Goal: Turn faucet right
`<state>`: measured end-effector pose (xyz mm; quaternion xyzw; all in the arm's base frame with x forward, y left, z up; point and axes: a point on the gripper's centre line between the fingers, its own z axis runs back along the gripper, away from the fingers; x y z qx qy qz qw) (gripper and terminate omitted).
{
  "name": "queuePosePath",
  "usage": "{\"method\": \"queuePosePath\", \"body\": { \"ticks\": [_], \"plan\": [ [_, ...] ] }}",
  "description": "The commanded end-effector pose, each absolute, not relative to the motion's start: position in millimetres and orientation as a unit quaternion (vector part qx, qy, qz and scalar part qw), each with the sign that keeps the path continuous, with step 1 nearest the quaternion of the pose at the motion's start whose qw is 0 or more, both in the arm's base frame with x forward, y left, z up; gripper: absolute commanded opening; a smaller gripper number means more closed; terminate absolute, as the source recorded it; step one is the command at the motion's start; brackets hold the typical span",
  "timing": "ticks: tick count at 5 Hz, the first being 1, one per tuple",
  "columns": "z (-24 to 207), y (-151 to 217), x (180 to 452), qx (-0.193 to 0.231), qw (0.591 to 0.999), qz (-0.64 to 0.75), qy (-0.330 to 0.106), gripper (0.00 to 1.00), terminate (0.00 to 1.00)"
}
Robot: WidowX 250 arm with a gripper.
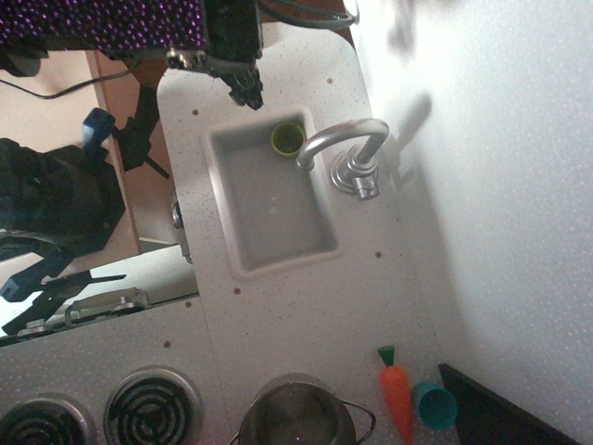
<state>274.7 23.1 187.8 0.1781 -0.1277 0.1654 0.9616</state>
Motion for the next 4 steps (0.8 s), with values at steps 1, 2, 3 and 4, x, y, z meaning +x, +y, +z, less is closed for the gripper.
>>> {"method": "queuePosePath", "body": {
  "ticks": [1, 2, 3, 4],
  "plan": [
    [187.8, 23.1, 274.7, 0.178, 0.962, 0.165, -0.128, 1.00, 0.00],
    [173.7, 41.5, 307.6, 0.055, 0.966, 0.212, -0.137, 1.00, 0.00],
    [162.8, 42.8, 357.1, -0.005, 0.969, 0.220, -0.108, 1.00, 0.00],
    [164.5, 25.6, 372.1, 0.007, 0.975, 0.195, -0.110, 1.00, 0.00]
  ]
}}
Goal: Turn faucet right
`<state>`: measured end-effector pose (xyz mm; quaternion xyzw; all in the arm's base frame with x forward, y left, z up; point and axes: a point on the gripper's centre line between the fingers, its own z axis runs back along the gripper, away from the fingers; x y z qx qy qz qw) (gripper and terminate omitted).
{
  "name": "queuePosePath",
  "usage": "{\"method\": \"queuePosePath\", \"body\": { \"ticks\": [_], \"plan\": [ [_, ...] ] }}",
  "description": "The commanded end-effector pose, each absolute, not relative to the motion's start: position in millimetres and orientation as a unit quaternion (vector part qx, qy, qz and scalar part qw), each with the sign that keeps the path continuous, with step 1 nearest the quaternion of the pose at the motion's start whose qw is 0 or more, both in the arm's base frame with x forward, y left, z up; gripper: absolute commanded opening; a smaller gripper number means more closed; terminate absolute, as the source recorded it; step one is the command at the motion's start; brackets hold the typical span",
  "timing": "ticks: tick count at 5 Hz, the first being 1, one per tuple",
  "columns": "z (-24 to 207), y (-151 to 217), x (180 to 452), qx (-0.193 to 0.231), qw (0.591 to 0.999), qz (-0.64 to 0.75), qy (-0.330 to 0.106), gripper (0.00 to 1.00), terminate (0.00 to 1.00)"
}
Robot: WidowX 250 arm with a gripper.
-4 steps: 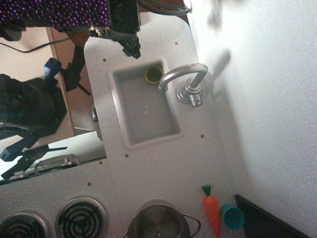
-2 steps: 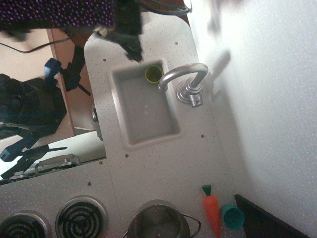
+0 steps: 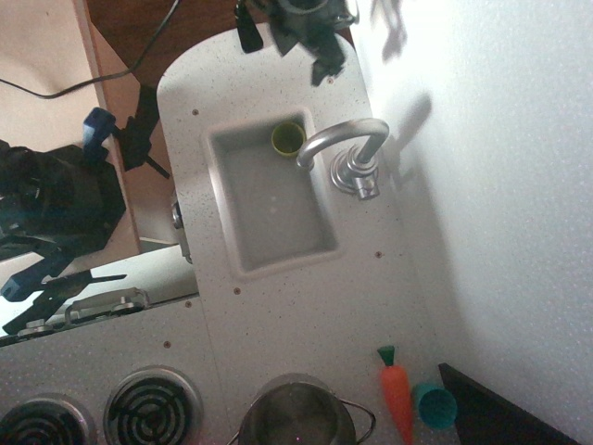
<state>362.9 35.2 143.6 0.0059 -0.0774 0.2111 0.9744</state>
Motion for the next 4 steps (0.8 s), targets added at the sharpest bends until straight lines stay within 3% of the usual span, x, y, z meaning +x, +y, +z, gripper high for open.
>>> {"method": "queuePosePath", "body": {
  "ticks": [1, 2, 3, 4],
  "plan": [
    [169.5, -8.4, 371.6, 0.037, 0.986, 0.132, -0.096, 1.00, 0.00],
    [196.0, -46.2, 342.2, 0.084, 0.991, 0.049, -0.091, 1.00, 0.00],
    [216.1, -65.8, 321.2, 0.095, 0.991, 0.026, -0.093, 1.00, 0.00],
    [213.8, -67.0, 318.8, 0.085, 0.991, 0.037, -0.092, 1.00, 0.00]
  ]
}}
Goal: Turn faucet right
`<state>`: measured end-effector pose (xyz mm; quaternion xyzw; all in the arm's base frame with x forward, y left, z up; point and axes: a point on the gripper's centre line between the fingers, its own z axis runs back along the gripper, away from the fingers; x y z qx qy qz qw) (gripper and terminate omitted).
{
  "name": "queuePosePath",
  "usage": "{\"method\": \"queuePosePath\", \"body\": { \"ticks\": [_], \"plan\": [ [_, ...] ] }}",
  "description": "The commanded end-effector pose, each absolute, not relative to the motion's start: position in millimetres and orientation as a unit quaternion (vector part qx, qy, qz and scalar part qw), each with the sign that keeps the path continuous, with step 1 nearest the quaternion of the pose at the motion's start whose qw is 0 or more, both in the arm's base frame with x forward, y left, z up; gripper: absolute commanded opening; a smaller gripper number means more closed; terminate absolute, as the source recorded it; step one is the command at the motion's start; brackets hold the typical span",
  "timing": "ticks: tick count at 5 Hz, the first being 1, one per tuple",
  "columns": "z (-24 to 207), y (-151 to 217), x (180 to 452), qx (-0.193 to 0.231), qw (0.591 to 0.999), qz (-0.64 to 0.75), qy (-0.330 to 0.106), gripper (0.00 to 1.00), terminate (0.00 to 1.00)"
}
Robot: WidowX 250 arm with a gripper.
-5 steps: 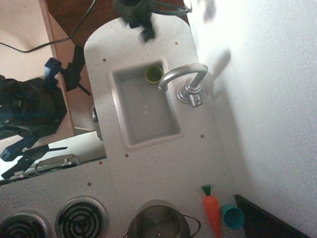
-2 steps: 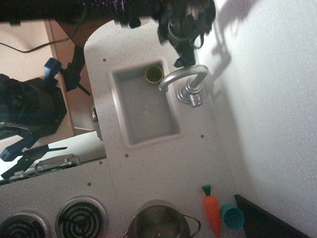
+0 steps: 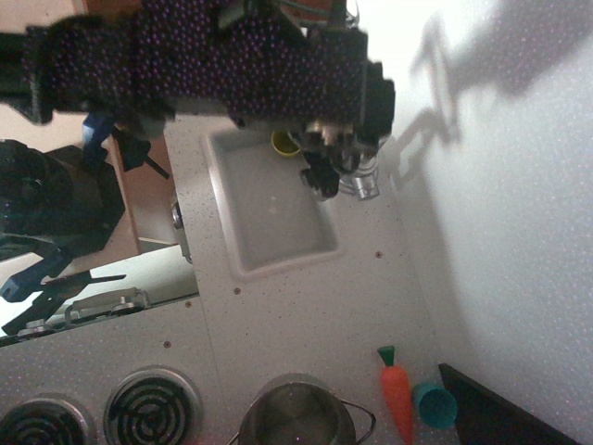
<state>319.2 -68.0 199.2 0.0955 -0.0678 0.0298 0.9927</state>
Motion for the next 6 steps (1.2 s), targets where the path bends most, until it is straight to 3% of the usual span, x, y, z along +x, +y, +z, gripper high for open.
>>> {"method": "queuePosePath", "body": {
  "ticks": [1, 2, 4, 5, 6],
  "plan": [
    [207.6, -75.2, 315.9, 0.083, 0.992, 0.026, -0.087, 1.00, 0.00],
    [205.8, -79.3, 310.0, 0.095, 0.992, 0.018, -0.087, 1.00, 0.00],
    [193.3, -30.8, 303.6, 0.242, 0.955, 0.121, -0.118, 1.00, 0.00],
    [191.5, -13.4, 307.3, 0.279, 0.943, 0.132, -0.123, 1.00, 0.00],
    [188.3, -30.9, 311.2, 0.233, 0.949, 0.137, -0.161, 1.00, 0.00]
  ]
}}
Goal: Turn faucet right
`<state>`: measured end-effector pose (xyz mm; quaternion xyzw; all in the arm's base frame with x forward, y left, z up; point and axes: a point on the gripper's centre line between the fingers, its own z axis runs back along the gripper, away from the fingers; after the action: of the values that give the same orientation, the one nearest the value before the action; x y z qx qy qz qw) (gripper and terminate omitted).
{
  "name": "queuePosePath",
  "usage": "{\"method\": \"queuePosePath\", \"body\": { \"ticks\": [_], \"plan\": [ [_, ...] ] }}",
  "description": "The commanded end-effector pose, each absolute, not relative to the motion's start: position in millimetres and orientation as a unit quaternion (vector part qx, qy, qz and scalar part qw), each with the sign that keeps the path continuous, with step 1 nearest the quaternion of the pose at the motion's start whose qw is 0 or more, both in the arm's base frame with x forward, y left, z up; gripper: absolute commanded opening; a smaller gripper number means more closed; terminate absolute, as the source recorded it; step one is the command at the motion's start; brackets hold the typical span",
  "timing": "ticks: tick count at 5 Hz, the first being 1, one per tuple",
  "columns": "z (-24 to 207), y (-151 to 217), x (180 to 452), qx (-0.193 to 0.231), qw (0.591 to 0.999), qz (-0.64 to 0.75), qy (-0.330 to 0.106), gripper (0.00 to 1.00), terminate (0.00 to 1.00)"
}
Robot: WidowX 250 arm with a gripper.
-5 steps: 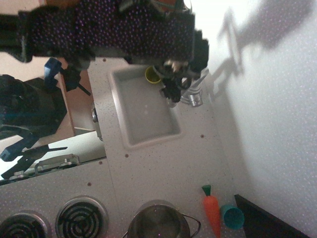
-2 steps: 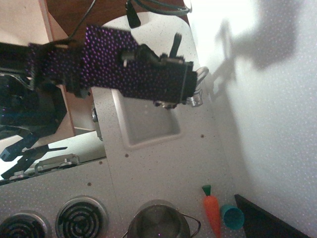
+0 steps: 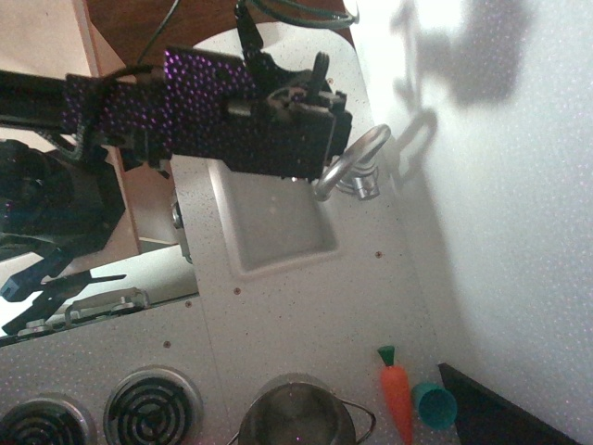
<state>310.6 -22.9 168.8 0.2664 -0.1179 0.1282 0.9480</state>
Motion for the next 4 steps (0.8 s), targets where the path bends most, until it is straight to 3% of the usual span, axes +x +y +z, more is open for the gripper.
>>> {"method": "queuePosePath", "body": {
  "ticks": [1, 2, 3, 4],
  "plan": [
    [183.5, -54.0, 316.2, 0.164, 0.959, 0.149, -0.179, 1.00, 0.00],
    [182.0, -93.1, 347.4, 0.019, 0.961, 0.134, -0.241, 1.00, 0.00],
    [183.8, -120.7, 367.3, 0.007, 0.961, 0.112, -0.253, 1.00, 0.00],
    [180.5, -136.0, 369.1, 0.007, 0.959, 0.102, -0.264, 1.00, 0.00]
  ]
}}
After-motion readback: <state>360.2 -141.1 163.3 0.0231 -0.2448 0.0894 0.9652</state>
